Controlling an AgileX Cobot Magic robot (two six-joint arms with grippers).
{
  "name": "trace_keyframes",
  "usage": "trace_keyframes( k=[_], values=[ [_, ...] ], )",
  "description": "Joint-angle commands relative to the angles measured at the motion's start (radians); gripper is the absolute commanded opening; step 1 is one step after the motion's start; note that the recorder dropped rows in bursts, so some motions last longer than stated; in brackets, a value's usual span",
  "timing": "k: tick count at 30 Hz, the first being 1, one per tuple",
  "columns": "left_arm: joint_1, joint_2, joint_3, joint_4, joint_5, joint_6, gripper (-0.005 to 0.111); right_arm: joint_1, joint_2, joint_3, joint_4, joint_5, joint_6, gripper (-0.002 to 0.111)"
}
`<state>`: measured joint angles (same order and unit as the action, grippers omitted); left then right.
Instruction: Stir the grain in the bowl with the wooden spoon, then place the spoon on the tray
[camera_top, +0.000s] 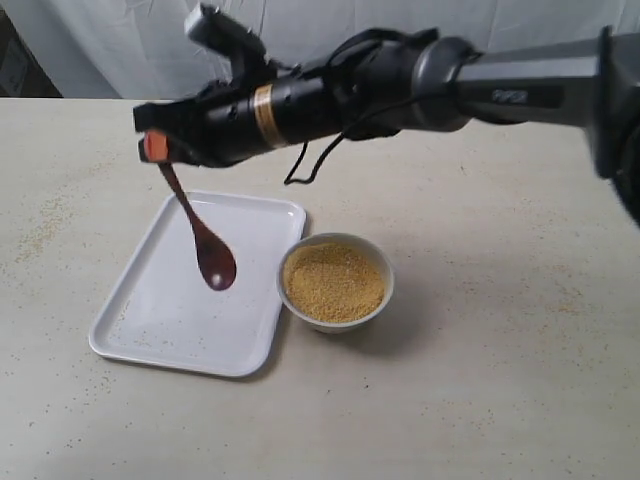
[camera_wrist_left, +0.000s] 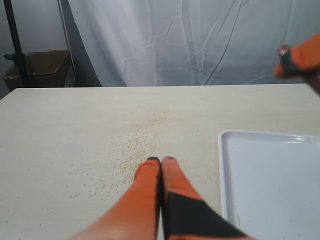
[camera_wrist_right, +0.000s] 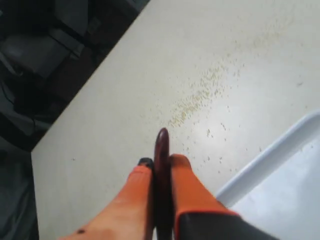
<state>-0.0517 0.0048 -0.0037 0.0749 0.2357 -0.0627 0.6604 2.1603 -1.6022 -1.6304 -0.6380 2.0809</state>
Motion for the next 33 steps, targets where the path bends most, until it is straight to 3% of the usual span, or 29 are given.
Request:
trace_keyframes(
  k=[1,4,7,16,19,23,31,33],
  values=[
    [0.001,-0.005,0.004,-0.003,-0.005,-0.003,0.0,0.027,0.136,-0.058,-0.01,0.014,0.033,0.02],
    [0.001,-0.005,0.004,-0.003,-0.005,-0.003,0.0,0.027,0.192,-0.09,-0.01,0.014,0.033,0.041],
    [0.001,-0.005,0.004,-0.003,-0.005,-0.003,0.0,0.027,0.209,-0.101,-0.015,0.055,0.033,0.053],
    [0.001,-0.005,0.004,-0.003,-0.005,-0.003,0.0,0.004,0.154,-0.115,-0.114,0.268,0.026,0.056],
    [0.001,-0.005,0.004,-0.003,-0.005,-0.003,0.0,-0.041,0.102,-0.115,-0.114,0.24,0.021,0.045],
    [0.001,-0.005,0.004,-0.003,-0.005,-0.003,0.0,-0.154,0.038,-0.115,-0.114,-0.021,-0.049,0.002],
    [0.001,-0.005,0.004,-0.003,-0.005,-0.003,0.0,-0.445,-0.029,-0.007,-0.114,-0.577,0.035,-0.001],
    [0.001,-0.005,0.004,-0.003,-0.005,-0.003,0.0,-0.479,-0.068,0.046,-0.114,-0.583,0.035,-0.001]
  ],
)
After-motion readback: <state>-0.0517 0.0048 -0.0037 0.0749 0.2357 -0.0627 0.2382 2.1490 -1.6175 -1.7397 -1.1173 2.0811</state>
